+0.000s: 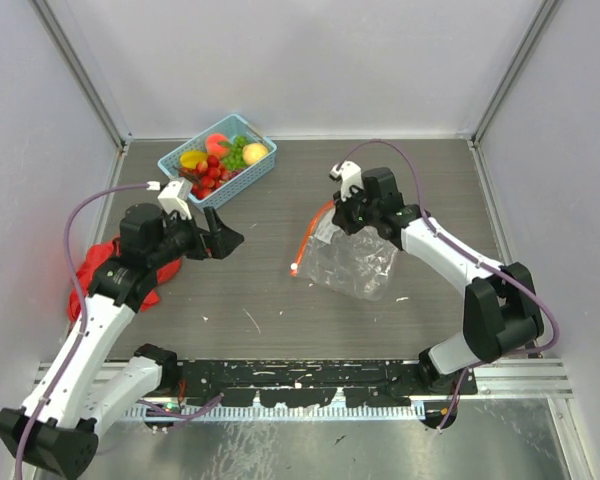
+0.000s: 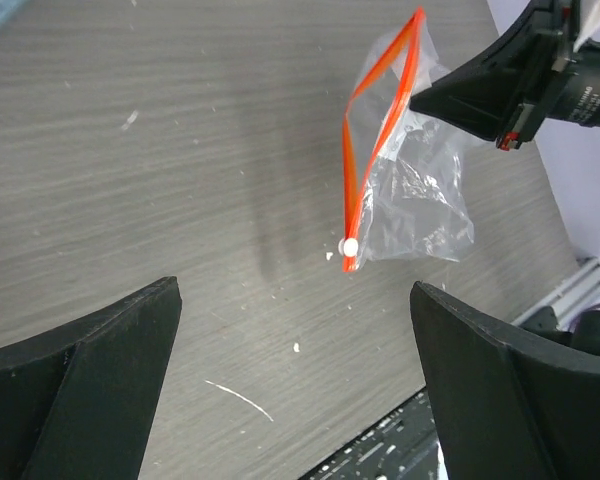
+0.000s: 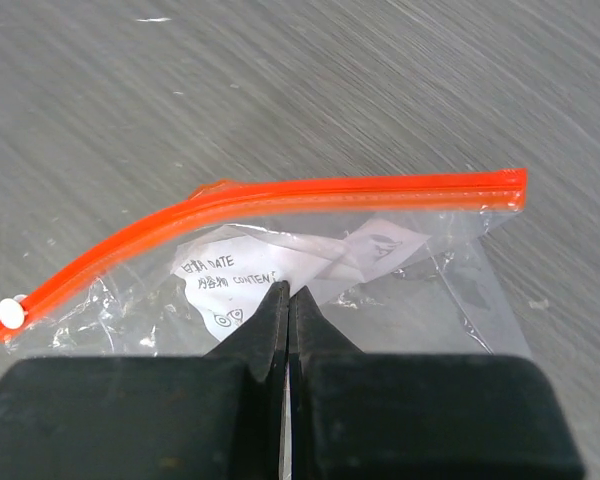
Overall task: Place the food in the zip-top bag and seal the zipper
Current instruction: Open the zipper of the food storage bag at the center of the board.
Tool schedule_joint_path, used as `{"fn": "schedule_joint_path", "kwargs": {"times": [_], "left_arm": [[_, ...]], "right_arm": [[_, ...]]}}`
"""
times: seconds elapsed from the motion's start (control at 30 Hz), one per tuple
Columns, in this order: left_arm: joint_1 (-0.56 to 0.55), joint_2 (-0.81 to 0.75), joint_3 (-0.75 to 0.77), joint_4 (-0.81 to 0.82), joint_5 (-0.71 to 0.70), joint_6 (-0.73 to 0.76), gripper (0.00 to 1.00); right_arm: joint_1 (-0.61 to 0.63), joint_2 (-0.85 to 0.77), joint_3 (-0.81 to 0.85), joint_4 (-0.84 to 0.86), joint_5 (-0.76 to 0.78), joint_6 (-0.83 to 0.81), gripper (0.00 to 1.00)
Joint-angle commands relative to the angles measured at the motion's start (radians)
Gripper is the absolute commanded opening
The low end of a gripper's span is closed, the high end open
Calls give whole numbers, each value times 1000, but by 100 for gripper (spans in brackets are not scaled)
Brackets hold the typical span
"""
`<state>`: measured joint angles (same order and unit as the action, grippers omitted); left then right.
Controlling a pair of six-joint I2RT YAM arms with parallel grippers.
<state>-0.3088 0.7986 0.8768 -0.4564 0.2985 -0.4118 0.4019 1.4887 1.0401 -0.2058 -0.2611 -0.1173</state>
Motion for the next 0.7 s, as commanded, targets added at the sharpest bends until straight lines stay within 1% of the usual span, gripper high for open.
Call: {"fn": "schedule_joint_path", "kwargs": {"times": [0.0,0.07,0.23,0.33,0.47,0.67], "left_arm": [[-6,78,44,78,101,-94,99],[-7,121,36,106,124,-127,100],[-38,194,-20,238,177,-214,98],[-63,244,-29,271,178,-231,94],[-74,306,-33,302,172,-248,83],[-120,372,-44,387,165,-266,75]], "right_arm": [[54,-75,12,96,-121,-138,1],[72,-91,-4,122,-140,-167,1],[116,-137,-43,171,-199,-234,1],[132,-156,-68,201,-226,-246,1],[156,-162,-87,214,-249,-257,1],[181,-156,-88,209,-254,-281,1]]}}
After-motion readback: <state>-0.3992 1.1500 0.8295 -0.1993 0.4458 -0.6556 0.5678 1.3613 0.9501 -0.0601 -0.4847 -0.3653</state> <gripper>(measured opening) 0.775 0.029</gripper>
